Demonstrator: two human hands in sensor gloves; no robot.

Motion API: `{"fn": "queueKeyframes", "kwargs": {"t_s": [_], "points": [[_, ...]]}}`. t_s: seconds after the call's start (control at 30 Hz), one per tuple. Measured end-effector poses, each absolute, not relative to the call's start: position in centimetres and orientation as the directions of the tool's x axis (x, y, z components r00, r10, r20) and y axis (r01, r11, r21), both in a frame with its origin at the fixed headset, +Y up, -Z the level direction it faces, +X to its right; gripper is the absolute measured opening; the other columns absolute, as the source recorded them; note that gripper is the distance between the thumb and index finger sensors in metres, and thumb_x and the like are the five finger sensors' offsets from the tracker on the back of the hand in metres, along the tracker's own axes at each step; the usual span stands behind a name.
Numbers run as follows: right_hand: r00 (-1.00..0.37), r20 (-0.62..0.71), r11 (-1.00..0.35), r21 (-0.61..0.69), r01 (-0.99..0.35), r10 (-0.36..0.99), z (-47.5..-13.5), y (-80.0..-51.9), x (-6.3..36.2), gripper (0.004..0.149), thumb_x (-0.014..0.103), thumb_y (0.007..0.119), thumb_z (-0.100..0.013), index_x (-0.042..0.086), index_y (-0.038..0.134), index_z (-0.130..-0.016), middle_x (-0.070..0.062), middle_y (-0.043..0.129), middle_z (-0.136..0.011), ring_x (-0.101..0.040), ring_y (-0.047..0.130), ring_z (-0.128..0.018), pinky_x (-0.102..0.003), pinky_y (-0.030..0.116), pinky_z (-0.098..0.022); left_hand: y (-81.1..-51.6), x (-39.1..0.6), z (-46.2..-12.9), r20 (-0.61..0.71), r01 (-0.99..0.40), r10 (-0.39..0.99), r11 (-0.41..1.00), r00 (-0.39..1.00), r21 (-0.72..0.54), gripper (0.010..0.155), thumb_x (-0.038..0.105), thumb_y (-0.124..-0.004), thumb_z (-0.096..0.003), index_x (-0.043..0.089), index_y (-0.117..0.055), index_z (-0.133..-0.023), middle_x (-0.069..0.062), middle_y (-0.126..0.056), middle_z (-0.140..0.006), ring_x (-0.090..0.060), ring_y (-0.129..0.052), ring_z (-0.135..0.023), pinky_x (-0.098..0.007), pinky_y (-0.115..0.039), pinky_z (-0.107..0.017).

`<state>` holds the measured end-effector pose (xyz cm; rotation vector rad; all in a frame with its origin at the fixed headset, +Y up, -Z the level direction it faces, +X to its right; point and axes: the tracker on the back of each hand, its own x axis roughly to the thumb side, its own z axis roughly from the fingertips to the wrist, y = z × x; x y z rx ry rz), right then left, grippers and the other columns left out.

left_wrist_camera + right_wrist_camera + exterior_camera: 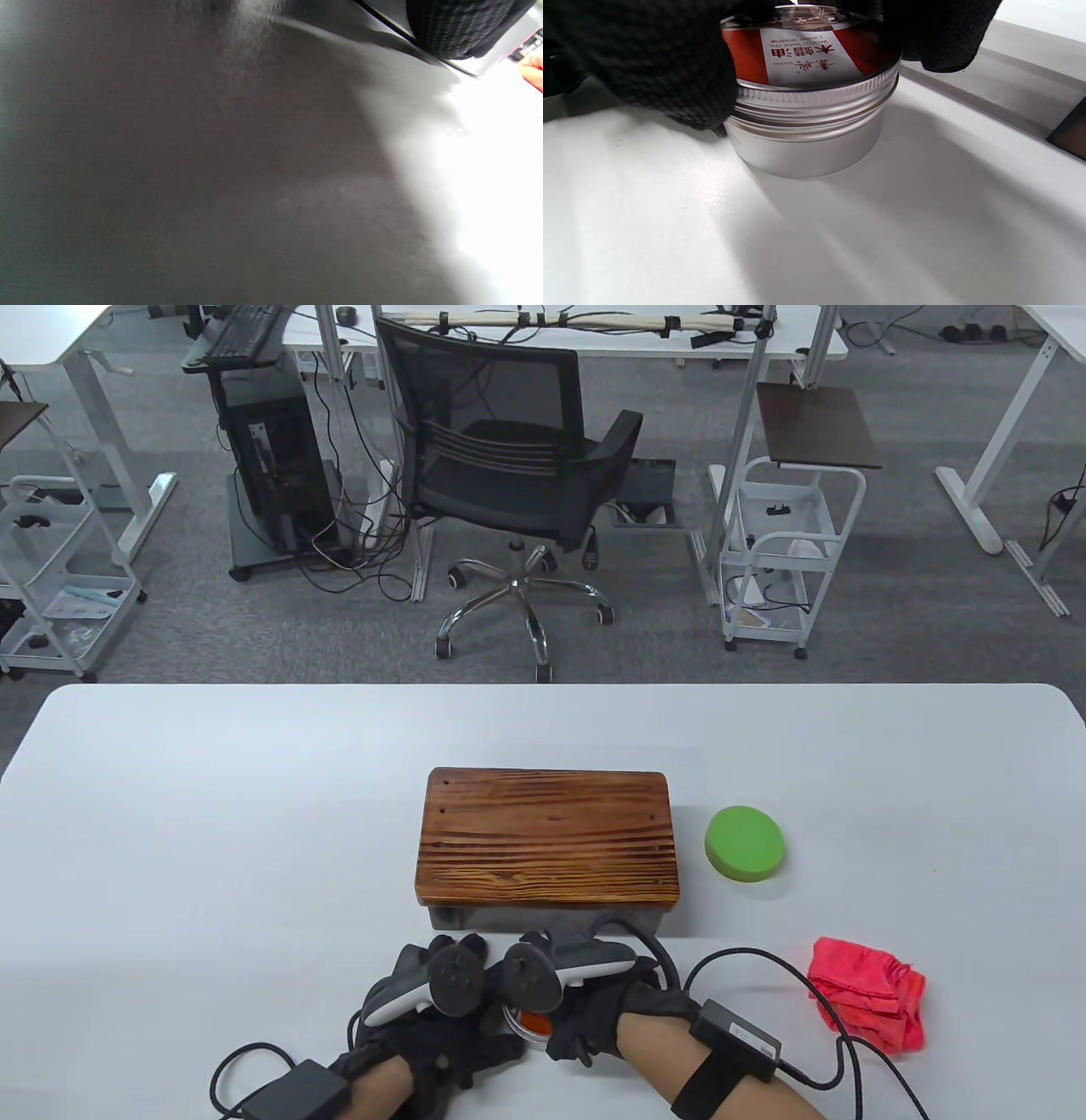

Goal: Dip and apply wood wax on stool

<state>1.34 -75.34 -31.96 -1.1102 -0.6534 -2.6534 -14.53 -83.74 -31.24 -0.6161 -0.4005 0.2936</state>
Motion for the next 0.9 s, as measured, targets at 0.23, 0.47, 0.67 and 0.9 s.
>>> {"fn": "queueKeyframes", "kwargs": {"t_s": [0.23,0.47,0.67,0.9], "points": [[-0.794,0.607,-0.898,0.323,0.299,-0.046,-31.0,-75.7,1.2,0.072,0.055,0.086,-0.050,0.029,0.047,-0.104,-0.017,0.052,-0.107,-0.039,0.071,-0.088,-0.037,0.078,-0.066,-83.7,-14.5,-31.2,0.275,-0.143,0.377,0.780,0.885,-0.609,0.075,0.074,-0.065,-0.0604,0.047,-0.015,-0.109,-0.008,0.019,-0.117,-0.046,0.022,-0.099,-0.077,0.004,-0.062],[-0.870,0.488,-0.911,0.323,0.255,-0.070,-30.6,-75.9,1.0,0.074,0.062,0.081,-0.050,0.027,0.046,-0.105,-0.018,0.056,-0.103,-0.037,0.077,-0.081,-0.033,0.082,-0.059,-83.7,-14.5,-31.2,0.275,-0.143,0.377,0.780,0.885,-0.609,0.075,0.074,-0.064,-0.0601,0.047,-0.015,-0.109,-0.008,0.019,-0.117,-0.046,0.022,-0.099,-0.077,0.004,-0.062],[-0.894,0.436,-0.917,0.306,0.255,-0.104,-30.5,-76.0,0.8,0.077,0.067,0.076,-0.049,0.024,0.046,-0.105,-0.017,0.060,-0.100,-0.034,0.083,-0.074,-0.030,0.085,-0.053,-83.7,-14.5,-31.3,0.275,-0.142,0.376,0.780,0.885,-0.609,0.076,0.074,-0.065,-0.0597,0.047,-0.014,-0.109,-0.008,0.019,-0.117,-0.046,0.022,-0.099,-0.076,0.004,-0.062],[-0.808,0.588,-0.866,0.416,0.278,0.023,-31.8,-74.6,1.1,0.077,0.058,0.086,-0.048,0.022,0.049,-0.106,-0.017,0.051,-0.111,-0.039,0.073,-0.093,-0.048,0.077,-0.068,-83.7,-14.5,-31.3,0.275,-0.141,0.376,0.780,0.885,-0.610,0.076,0.074,-0.065,-0.0598,0.047,-0.014,-0.109,-0.008,0.019,-0.117,-0.046,0.022,-0.099,-0.076,0.004,-0.062]]}}
